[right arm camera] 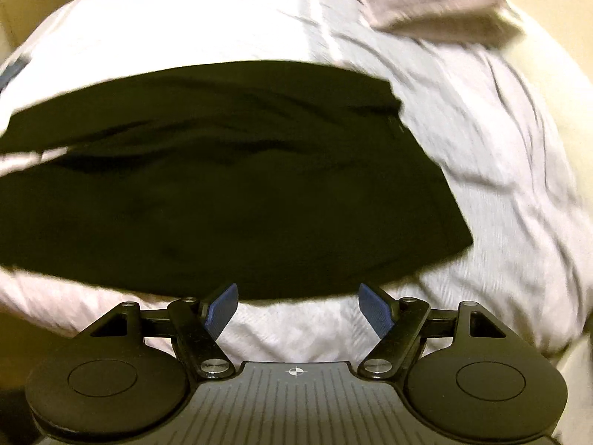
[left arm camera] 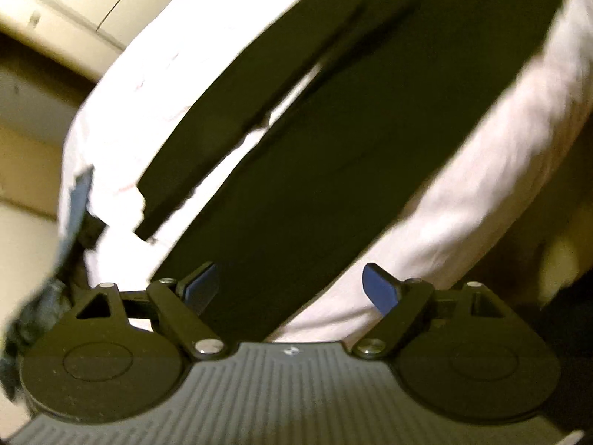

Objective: Fold clothes

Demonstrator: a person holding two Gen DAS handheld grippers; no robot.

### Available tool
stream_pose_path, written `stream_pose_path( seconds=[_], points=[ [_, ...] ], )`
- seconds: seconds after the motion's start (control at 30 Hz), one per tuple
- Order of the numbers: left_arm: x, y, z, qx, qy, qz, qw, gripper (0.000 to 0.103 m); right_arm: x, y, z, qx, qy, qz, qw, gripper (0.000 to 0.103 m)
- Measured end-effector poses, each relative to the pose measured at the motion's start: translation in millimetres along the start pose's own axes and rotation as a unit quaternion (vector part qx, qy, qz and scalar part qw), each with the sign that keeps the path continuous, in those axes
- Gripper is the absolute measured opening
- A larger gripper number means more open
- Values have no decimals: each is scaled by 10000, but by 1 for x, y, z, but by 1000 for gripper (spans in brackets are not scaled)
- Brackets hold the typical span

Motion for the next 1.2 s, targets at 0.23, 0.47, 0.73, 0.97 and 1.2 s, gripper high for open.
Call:
stream_pose_path(
  seconds=[0.23,0.47,0.73,0.97,1.2],
  points=[
    [52,-33,27,709,294,-138,9970,61,19,-25,-52,-1811,-130,132,9833,75],
    [99,-37,37,1159,357,53,9926,60,26,-21,-78,-2367,-193,40,9714,75],
    [122,-56,33,1878,538,301,9803,41,38,-9,-99,-2312,-388,-43,9721,75],
    [124,-62,14,1621,149,279,9863,6,54,-29,-93,-2561,-722,48,9639,75],
    [115,-45,-7,1195,62,-73,9928,5,75,-73,-46,-4173,-1187,356,9003,75]
  ],
)
Point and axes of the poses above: each gripper's, at about its wrist camera, not at the fingertips, and x roughly the way its jaws point, z to its right, y to its top, the point moved 2 cm from there along x, roughly the way its jaws point, and after that the axes turned 7 degrees about x, right-handed, at the moved point
